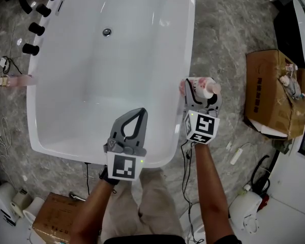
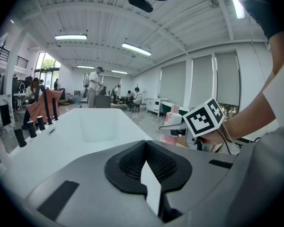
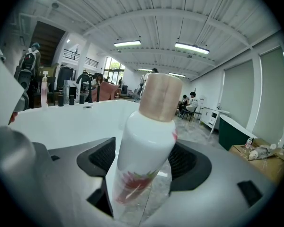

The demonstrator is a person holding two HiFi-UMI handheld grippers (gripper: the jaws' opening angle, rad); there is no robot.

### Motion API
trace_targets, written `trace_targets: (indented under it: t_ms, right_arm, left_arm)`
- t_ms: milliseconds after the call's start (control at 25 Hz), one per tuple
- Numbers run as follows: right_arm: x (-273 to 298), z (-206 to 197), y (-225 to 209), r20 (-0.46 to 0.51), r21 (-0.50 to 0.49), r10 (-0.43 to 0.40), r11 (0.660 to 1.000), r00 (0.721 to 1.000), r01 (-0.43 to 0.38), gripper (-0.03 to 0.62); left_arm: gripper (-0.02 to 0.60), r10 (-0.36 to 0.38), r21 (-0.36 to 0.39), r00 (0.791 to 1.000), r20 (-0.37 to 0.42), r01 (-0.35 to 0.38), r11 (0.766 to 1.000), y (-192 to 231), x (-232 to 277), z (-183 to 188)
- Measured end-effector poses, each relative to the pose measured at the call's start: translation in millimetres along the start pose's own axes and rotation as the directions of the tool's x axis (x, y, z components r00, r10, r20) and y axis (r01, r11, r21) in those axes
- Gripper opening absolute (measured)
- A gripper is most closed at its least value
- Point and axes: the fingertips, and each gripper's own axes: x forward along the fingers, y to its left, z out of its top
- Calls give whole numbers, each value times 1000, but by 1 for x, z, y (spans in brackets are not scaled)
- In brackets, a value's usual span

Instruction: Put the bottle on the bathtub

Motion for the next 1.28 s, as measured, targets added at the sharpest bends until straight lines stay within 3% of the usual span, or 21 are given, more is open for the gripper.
trace_targets:
  t_ms: [960, 1280]
  right_arm:
    - [-16, 8, -1, 22, 9, -9, 1000, 1000, 9, 339]
    - [-34, 13, -7, 25, 83, -17, 996, 1000, 15, 337]
  left_arm:
    - [18, -6, 8, 1000, -1, 6, 1000, -2, -12, -4]
    - [18, -5, 33, 1000, -12, 6, 999, 9, -26, -10]
